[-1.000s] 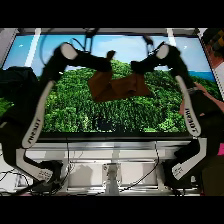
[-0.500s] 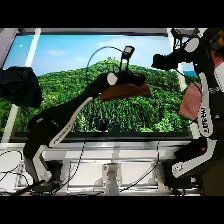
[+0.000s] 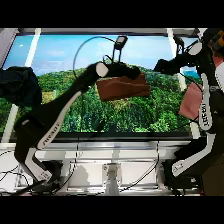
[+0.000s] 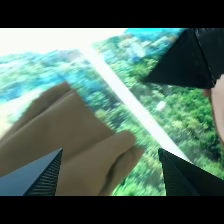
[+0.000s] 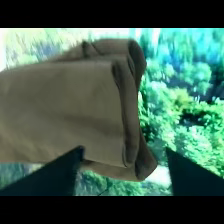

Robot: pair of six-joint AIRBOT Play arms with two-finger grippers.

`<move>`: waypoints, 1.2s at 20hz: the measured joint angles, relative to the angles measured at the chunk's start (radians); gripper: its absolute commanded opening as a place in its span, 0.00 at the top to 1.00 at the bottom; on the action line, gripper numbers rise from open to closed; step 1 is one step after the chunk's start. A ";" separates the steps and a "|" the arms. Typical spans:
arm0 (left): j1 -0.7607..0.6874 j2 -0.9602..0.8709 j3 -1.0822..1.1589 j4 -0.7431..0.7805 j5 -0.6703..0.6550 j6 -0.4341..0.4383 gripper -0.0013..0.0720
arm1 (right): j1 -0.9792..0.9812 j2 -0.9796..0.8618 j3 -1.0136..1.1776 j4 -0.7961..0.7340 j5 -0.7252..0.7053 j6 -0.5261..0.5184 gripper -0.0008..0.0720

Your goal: Fold the clothes and pants, and hang the long-sleeved shirts on hangers.

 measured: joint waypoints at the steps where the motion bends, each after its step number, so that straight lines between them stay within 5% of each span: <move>1: 0.022 0.014 0.000 0.000 -0.036 0.000 0.02 | -0.018 -0.022 0.000 0.037 0.017 -0.019 0.03; 7: 0.110 0.047 0.000 0.000 -0.231 0.000 0.02 | -0.048 -0.148 0.000 0.128 0.065 -0.062 0.03; 17: 0.127 0.052 0.000 -0.001 -0.290 0.000 0.03 | 0.045 -0.303 0.001 0.322 0.103 -0.045 0.05; 21: 0.127 0.053 0.000 -0.001 -0.293 0.000 0.04 | 0.110 -0.316 0.002 0.315 0.016 -0.052 0.83; 22: 0.127 0.053 0.000 -0.001 -0.293 0.000 0.10 | 0.124 -0.316 0.003 0.312 -0.011 -0.055 0.97; 24: 0.133 0.053 0.000 -0.001 -0.299 0.000 0.38 | 0.143 -0.309 0.009 0.318 -0.058 -0.059 0.97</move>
